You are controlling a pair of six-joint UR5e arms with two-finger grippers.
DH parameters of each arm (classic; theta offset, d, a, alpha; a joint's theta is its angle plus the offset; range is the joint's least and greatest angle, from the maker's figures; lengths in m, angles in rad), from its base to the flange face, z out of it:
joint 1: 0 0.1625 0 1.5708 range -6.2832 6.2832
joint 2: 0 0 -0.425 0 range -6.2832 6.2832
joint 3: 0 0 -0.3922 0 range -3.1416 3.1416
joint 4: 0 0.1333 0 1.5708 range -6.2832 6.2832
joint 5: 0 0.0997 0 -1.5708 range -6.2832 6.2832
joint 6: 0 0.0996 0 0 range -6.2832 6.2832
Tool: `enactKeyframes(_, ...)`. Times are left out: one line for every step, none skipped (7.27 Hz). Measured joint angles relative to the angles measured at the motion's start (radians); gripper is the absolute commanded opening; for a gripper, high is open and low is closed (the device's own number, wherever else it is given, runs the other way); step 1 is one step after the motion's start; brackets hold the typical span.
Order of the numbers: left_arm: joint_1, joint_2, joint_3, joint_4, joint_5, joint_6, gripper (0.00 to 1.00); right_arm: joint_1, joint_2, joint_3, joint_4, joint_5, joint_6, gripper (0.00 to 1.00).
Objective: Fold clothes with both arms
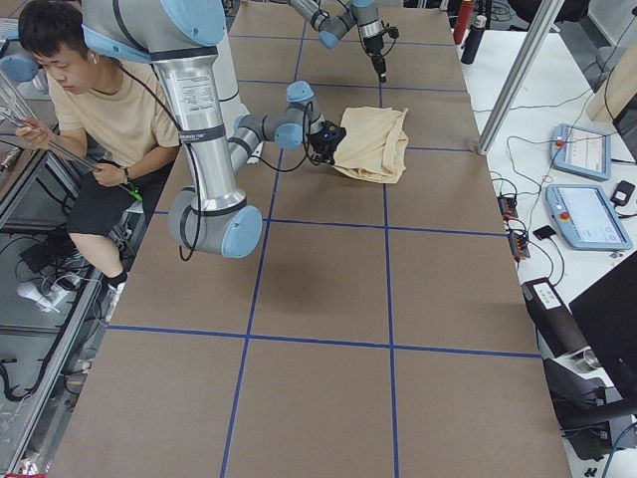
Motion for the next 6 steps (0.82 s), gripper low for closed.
enactKeyframes(0.002,0.007,-0.029,-0.001,-0.044,-0.014,0.4,-0.082,-0.02,0.064,-0.063,0.001,0.022,0.0)
enactKeyframes(0.005,0.007,-0.05,-0.001,-0.075,-0.049,0.4,-0.164,-0.042,0.12,-0.116,0.004,0.044,0.08)
enactKeyframes(0.014,0.005,-0.073,-0.001,-0.093,-0.089,0.4,-0.231,-0.079,0.177,-0.147,0.015,0.058,0.99)
enactKeyframes(0.032,0.003,-0.095,-0.001,-0.103,-0.132,0.43,-0.277,-0.118,0.223,-0.16,0.029,0.065,1.0)
enactKeyframes(0.055,0.003,-0.11,-0.001,-0.104,-0.175,0.43,-0.305,-0.142,0.254,-0.164,0.035,0.067,1.0)
enactKeyframes(0.081,0.004,-0.125,0.0,-0.101,-0.226,0.47,-0.306,-0.169,0.293,-0.166,0.039,0.067,1.0)
